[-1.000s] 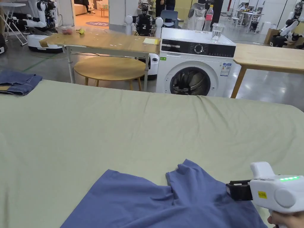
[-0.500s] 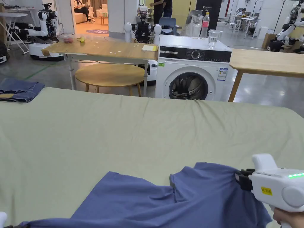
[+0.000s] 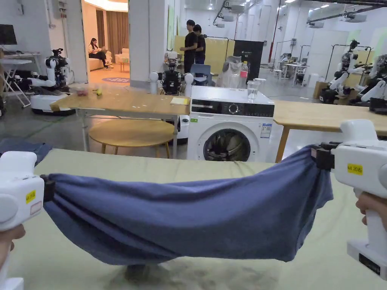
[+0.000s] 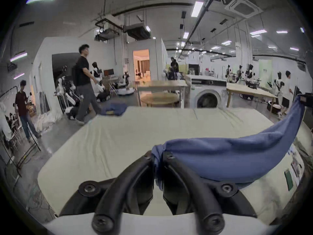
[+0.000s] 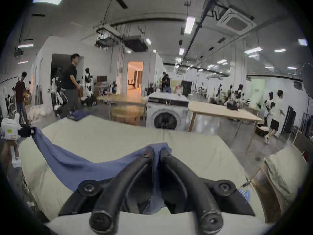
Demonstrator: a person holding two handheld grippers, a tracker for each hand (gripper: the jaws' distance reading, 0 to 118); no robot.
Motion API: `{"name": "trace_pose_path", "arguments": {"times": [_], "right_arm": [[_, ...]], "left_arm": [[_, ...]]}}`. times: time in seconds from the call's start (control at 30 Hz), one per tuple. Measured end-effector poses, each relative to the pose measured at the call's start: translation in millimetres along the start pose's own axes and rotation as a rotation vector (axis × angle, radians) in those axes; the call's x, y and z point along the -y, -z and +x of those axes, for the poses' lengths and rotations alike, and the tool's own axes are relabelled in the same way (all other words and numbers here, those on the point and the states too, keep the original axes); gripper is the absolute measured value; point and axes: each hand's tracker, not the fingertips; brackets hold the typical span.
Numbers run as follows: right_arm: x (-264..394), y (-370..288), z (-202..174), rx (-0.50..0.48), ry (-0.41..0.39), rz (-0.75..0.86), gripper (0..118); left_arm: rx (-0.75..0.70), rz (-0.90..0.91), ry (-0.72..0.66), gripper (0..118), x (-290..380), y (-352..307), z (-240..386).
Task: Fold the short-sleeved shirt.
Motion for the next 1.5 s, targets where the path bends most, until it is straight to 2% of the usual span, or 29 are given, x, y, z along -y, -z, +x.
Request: {"name": "trace_pose_path", "arguments": {"times": [0.17,0.33,0.5,0.63,0.8,0.97,1.17,1.33,1.5], "right_arm": [[-49,14,-3,0.058,-0.046,0.086,4],[-91,29,-3,0.076,-0.007,0.158,4],[-106,55,-4,0.079,-0.014,0.164,4],[-76,92,-4,0.076,0.002,0.118,4],[15,154,-5,0.101,0.017,-0.014,4],[107,203,6,0.135,0.067,-0.193,4],[155,210,22,0.152,0.087,-0.241,4],[157,189,23,0.146,0.077,-0.245,4],[182,166,14,0.147,0.089,-0.262,4]], "left_arm": [[-0.049,0.093,0.04,3,-71,14,4],[-0.088,0.176,0.094,3,-130,23,13],[-0.072,0.208,0.106,3,-159,33,18],[-0.054,0.152,0.13,3,-131,65,26],[-0.026,0.0,0.13,3,-44,128,39],[-0.004,-0.169,0.113,3,41,178,49],[0.008,-0.174,0.117,3,69,177,52],[0.038,-0.147,0.098,3,70,144,50],[0.045,-0.193,0.097,3,117,111,48]]}}
